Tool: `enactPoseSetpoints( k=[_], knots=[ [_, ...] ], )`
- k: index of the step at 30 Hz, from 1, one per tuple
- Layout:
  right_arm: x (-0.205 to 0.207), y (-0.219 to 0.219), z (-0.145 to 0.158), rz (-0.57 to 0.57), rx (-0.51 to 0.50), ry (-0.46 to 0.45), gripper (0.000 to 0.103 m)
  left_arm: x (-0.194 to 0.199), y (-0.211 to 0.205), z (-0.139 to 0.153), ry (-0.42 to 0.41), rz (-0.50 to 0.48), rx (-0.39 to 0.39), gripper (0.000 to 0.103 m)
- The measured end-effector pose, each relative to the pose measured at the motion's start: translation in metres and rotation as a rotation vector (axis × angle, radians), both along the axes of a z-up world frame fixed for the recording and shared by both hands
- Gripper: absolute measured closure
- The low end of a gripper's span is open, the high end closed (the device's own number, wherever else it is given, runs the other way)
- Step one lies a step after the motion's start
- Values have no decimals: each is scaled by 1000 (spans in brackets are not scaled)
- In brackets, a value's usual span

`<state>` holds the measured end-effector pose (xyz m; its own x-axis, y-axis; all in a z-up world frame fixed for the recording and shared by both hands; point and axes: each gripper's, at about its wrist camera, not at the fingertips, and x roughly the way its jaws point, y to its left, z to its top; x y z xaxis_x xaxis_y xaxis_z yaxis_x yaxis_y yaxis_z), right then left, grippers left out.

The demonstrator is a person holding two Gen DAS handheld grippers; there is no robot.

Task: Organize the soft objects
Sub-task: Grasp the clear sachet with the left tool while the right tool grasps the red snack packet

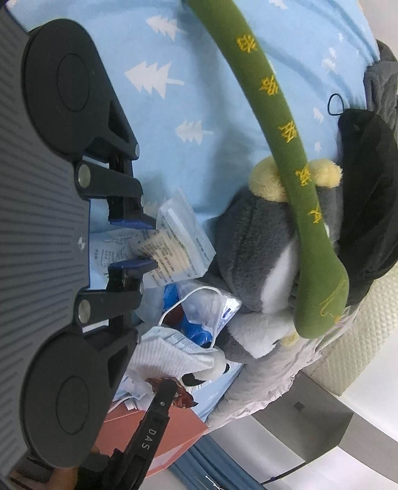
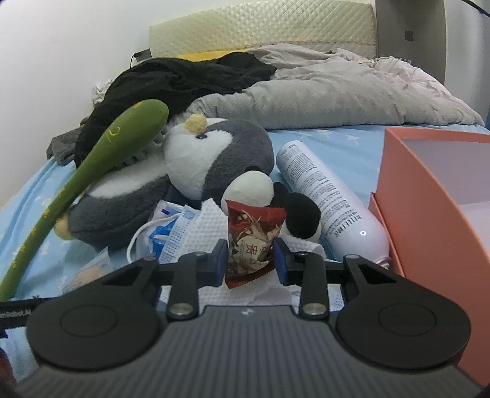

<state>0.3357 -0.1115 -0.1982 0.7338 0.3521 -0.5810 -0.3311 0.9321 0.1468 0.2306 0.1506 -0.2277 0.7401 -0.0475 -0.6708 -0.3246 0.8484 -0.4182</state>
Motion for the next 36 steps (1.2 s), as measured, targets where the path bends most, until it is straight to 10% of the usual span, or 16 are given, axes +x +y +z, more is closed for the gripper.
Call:
enactPoseSetpoints(
  k=[36],
  knots=[
    [-149, -45, 37, 74, -26, 101, 68, -109, -80, 85, 13, -123, 89, 88]
  ],
)
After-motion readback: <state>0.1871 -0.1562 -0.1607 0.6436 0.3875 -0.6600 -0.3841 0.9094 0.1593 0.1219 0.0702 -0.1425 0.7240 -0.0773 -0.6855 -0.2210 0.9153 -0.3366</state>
